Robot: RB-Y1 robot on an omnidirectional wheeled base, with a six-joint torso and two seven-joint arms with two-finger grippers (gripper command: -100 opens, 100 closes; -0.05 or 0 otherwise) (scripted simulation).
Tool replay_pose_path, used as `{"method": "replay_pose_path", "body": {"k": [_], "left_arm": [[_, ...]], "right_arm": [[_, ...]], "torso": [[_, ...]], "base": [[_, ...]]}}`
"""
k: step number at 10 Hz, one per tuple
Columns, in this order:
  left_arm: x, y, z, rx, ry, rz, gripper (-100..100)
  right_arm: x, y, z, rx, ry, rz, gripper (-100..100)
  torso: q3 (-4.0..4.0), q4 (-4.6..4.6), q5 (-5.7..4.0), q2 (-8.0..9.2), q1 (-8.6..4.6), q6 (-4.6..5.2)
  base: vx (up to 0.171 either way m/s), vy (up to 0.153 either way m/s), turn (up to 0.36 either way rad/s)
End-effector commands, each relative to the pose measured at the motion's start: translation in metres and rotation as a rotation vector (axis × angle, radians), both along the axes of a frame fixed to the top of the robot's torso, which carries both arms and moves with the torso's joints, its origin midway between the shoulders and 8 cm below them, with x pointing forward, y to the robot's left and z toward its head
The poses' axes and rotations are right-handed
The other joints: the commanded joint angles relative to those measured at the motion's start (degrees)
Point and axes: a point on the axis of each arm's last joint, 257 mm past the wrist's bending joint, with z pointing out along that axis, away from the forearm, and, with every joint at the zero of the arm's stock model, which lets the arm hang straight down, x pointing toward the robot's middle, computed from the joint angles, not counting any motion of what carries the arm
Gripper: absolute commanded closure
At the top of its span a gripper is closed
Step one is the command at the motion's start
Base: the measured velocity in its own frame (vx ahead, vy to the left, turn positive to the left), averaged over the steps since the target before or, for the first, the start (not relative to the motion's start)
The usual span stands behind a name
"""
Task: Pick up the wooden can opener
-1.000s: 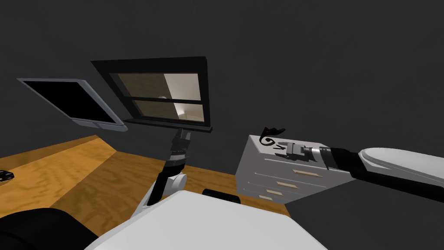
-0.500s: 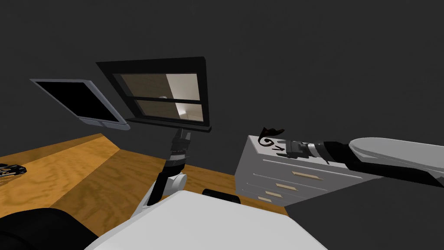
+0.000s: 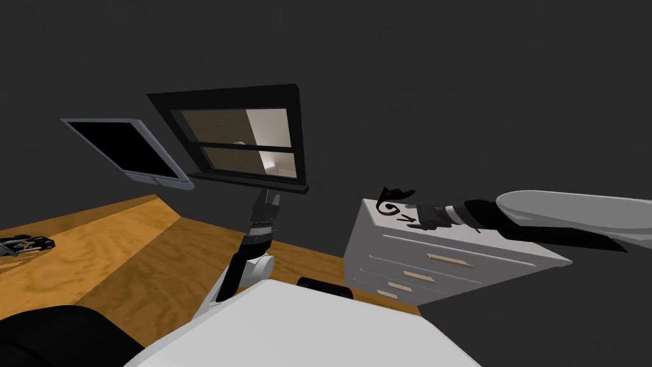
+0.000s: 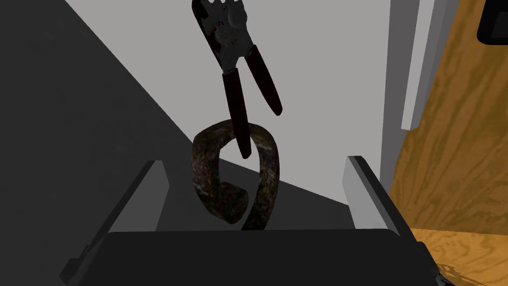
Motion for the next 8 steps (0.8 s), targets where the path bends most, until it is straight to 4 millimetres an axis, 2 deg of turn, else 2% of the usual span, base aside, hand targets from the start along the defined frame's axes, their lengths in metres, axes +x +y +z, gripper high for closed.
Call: {"method": "replay_pose_path", "body": {"k": [1, 6, 8], "left_arm": [[0.000, 0.000, 0.000, 0.000, 0.000, 0.000, 0], [0.000, 0.000, 0.000, 0.000, 0.000, 0.000, 0], [0.000, 0.000, 0.000, 0.000, 0.000, 0.000, 0]], "right_arm": [[0.003, -0.001, -0.001, -0.057, 0.018, 0.024, -100], [0.005, -0.003, -0.008, -0.203, 0.081, 0.093, -100], [0.005, -0.003, -0.009, -0.207, 0.085, 0.095, -100]], "torso": [[0.00, 0.00, 0.00, 0.00, 0.00, 0.00], [-0.01, -0.01, -0.02, -0.02, -0.08, 0.00], [0.01, 0.00, 0.00, 0.02, 0.03, 0.01]], "base": [[0.003, -0.048, 0.032], [0.003, -0.059, 0.034], [-0.001, -0.026, 0.014]]}}
